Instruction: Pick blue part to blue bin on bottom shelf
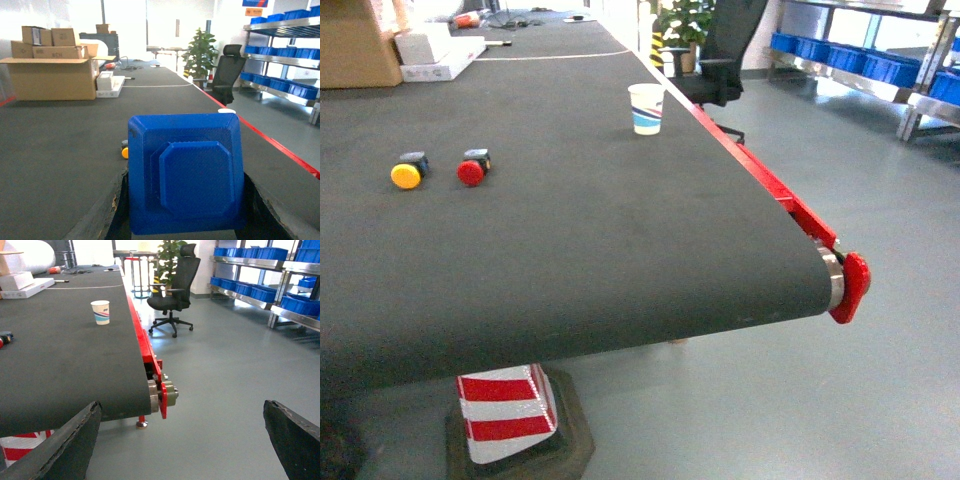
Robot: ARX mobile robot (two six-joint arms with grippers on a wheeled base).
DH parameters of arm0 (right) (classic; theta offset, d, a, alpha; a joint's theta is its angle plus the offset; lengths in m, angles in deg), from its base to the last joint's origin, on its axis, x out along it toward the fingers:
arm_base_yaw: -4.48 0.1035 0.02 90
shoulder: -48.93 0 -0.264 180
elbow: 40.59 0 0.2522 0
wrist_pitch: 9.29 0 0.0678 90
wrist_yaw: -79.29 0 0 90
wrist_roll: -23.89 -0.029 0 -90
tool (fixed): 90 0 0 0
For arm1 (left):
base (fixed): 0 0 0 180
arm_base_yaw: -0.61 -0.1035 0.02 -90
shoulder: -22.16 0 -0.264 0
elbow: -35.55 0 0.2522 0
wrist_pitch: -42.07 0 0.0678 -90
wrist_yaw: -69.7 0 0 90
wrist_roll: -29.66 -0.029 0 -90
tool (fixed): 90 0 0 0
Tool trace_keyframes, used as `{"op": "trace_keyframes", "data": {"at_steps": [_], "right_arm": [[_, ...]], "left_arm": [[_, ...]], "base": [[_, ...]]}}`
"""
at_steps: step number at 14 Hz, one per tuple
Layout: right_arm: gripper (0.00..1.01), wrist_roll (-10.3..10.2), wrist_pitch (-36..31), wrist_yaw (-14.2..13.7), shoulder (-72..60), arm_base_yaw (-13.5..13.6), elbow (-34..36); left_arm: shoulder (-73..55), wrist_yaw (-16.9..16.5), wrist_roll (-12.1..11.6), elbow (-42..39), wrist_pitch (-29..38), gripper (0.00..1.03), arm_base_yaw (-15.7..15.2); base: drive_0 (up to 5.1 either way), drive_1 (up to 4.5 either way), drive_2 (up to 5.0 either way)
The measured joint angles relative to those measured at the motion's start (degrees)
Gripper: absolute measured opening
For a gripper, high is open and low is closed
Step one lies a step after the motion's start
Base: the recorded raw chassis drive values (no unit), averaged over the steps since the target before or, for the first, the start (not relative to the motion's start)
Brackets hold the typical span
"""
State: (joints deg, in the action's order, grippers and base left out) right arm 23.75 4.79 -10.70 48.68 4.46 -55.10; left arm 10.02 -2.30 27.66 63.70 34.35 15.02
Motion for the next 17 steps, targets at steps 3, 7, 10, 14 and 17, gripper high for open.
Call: {"op": "trace_keyframes", "data": {"at_steps": [3, 7, 10, 14, 17], "right_arm": [[0.98, 0.00, -0.02, 0.00, 0.00, 0.00, 0.00], [0.98, 0.00, -0.02, 0.00, 0.00, 0.00, 0.00], [0.98, 0.00, 0.00, 0.00, 0.00, 0.00, 0.00], [0.98, 0.00, -0.02, 0.00, 0.00, 0.00, 0.00], [0.98, 0.00, -0.02, 0.00, 0.00, 0.00, 0.00]], "left_arm": [[0.00, 0.00, 0.00, 0.00, 0.00, 0.45, 0.00], [0.00, 0.00, 0.00, 0.00, 0.00, 0.45, 0.00], [-0.02, -0.02, 0.00, 0.00, 0.00, 0.45, 0.00], [-0.02, -0.02, 0.00, 0.00, 0.00, 0.45, 0.00], [0.00, 0.00, 0.00, 0.00, 0.02, 0.45, 0.00]], "base": [[-1.5, -1.52, -1.5], [-1.5, -1.52, -1.5], [-1.5, -1.52, -1.5], [-1.5, -1.52, -1.5], [-1.5, -1.52, -1.5]]}}
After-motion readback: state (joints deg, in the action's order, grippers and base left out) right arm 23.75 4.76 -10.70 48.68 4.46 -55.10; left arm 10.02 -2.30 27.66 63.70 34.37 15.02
